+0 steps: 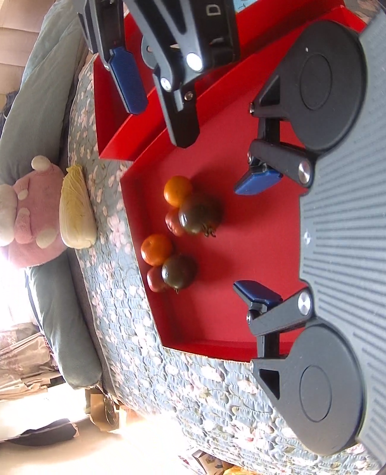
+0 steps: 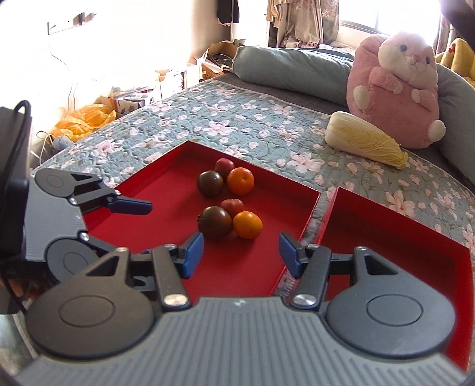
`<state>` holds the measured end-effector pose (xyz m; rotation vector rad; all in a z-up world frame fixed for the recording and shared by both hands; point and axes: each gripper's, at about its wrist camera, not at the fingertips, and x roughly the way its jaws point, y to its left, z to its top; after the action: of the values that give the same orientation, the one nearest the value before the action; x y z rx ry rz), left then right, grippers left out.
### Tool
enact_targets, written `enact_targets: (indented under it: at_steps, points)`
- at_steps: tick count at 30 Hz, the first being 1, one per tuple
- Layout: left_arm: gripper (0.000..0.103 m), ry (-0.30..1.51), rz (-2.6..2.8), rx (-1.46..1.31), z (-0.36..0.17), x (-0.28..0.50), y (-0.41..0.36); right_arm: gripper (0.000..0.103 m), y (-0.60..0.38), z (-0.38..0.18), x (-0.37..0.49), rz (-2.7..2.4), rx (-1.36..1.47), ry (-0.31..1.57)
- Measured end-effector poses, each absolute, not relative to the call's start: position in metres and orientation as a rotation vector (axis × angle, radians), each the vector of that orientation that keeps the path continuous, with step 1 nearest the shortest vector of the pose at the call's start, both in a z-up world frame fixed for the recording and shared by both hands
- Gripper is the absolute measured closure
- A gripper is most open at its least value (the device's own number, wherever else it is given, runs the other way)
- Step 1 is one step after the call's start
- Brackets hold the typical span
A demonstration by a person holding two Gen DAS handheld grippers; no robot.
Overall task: Organize fruits
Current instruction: 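Move both grippers back over the tomato tray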
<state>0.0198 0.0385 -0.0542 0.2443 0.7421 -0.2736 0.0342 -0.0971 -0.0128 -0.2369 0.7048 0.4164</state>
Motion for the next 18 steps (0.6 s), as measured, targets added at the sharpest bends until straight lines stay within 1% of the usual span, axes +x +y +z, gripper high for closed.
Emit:
enact_targets:
  at_steps: [6, 10, 14, 18]
  points:
    - [0.034, 0.736, -0.301, 0.220, -0.055, 0.027, 0.041, 0.045, -0.088, -0.021, 0.051, 0.446, -0.248, 0.715]
    - [0.034, 0.723, -0.339, 0.232, -0.057, 0.032, 0.029, 0.046, -0.087, -0.027, 0.063, 0.447, -0.274, 0.726]
    - [0.034, 0.722, -0.349, 0.235, -0.060, 0.044, 0.018, 0.048, -0.093, -0.031, 0.076, 0.444, -0.259, 0.744]
    - [0.036, 0.735, -0.334, 0.224, -0.068, 0.059, 0.014, 0.048, -0.101, -0.033, 0.081, 0.436, -0.233, 0.745]
